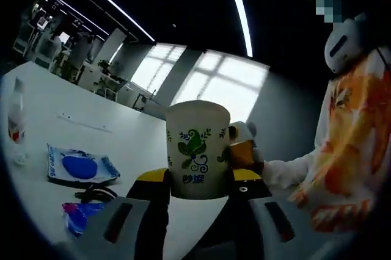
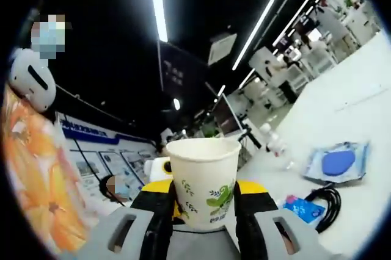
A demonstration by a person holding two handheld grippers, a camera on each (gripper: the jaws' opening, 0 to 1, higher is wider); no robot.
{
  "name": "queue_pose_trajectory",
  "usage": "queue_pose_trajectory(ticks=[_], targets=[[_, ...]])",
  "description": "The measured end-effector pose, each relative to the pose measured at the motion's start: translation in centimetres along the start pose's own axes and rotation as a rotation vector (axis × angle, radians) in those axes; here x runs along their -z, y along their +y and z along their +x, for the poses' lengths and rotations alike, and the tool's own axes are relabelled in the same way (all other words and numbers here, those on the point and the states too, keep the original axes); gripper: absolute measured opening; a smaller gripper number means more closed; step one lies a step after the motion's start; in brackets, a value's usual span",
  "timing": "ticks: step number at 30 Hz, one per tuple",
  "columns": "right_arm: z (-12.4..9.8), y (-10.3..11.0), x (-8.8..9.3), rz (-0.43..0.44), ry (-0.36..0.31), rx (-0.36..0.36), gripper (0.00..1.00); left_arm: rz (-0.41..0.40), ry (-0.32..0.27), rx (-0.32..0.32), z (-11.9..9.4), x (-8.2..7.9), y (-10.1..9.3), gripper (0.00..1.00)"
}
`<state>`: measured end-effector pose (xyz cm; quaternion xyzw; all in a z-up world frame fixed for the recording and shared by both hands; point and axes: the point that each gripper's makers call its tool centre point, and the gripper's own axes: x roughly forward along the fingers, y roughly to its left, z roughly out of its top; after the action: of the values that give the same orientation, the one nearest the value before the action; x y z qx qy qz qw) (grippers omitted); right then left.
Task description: Arrange the tabletop items into an orderly group along one side of the table until the central work area is clear of visible clutter.
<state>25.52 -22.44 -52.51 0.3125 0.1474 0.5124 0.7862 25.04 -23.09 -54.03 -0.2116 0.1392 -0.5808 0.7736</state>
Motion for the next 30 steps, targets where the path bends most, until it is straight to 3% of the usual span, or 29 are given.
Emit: queue_pose_trajectory(ticks=[4,7,8,10,12,17,20,22,24,26,30], targets=[[-0.2,-0.9,-0.7,-0.061,-0.005,0.062,0.38,0.054,-0.006,-0.06,-0.6,-0.9,0.8,0.4],[-0.9,-2.4,-0.7,-0.127,0.021,0.137,0.38,0.077,-0.024,-0.127,-0.9,-2.2,1.5,0.57],[-1.3,-3.3,-0.1,-0.174,0.077,0.179,0.38,0.101,-0.03,-0.14,-1.1,-2.8,1.8,0.6],[-1.7,-4.2,0.9,-0.266,0.163,0.221,0.38,0.135,-0.03,-0.116,-1.2,-4.0,0.9,0.59],[-1.7,-4.2,1.6,-0.299,0.216,0.22,0.38,0.186,-0.007,-0.09,-1.0,-5.0,0.0,0.55],[-0.8,-3.7,2.7,-0.326,0.26,0.194,0.38,0.278,0.069,-0.043,0.6,-6.1,-1.9,0.5],[-0.2,-3.6,3.5,-0.345,0.295,0.183,0.38,0.321,0.137,0.003,1.6,-5.5,-2.9,0.47],[0.0,-3.5,3.9,-0.381,0.321,0.181,0.38,0.334,0.217,0.015,1.9,-4.5,-3.1,0.43],[0.1,-3.4,4.2,-0.407,0.344,0.181,0.38,0.305,0.257,0.006,2.1,-4.1,-3.1,0.45],[-0.1,-3.3,4.4,-0.442,0.37,0.18,0.38,0.35,0.305,-0.003,1.9,-3.4,-2.8,0.46],[-0.2,-3.3,4.1,-0.487,0.382,0.183,0.38,0.415,0.442,-0.026,1.1,-1.6,-2.3,0.35]])
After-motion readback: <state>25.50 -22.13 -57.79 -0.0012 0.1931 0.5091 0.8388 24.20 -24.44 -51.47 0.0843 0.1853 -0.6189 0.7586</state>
